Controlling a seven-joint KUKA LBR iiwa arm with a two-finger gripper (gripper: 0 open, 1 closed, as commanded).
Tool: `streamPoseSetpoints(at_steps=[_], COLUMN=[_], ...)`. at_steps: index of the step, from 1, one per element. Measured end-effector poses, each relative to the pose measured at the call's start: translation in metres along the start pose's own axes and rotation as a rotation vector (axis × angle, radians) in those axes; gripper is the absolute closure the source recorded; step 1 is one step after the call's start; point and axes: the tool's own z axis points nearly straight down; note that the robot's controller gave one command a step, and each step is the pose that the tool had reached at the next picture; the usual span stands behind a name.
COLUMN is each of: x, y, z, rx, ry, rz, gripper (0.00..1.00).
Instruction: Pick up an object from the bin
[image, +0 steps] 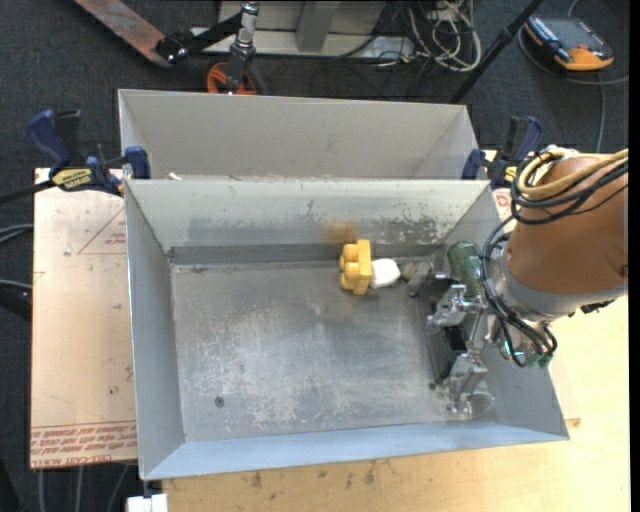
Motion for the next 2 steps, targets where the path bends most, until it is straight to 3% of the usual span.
streamPoseSetpoints(at_steps=[1,2], x=[-0.001,-0.012], y=[0.0,-0.02], z=[-0.002,0.04], rx=[0.001,0.002], ry=[-0.004,-0.014], rz=[-0.002,-0.208], gripper=[0.0,0.0])
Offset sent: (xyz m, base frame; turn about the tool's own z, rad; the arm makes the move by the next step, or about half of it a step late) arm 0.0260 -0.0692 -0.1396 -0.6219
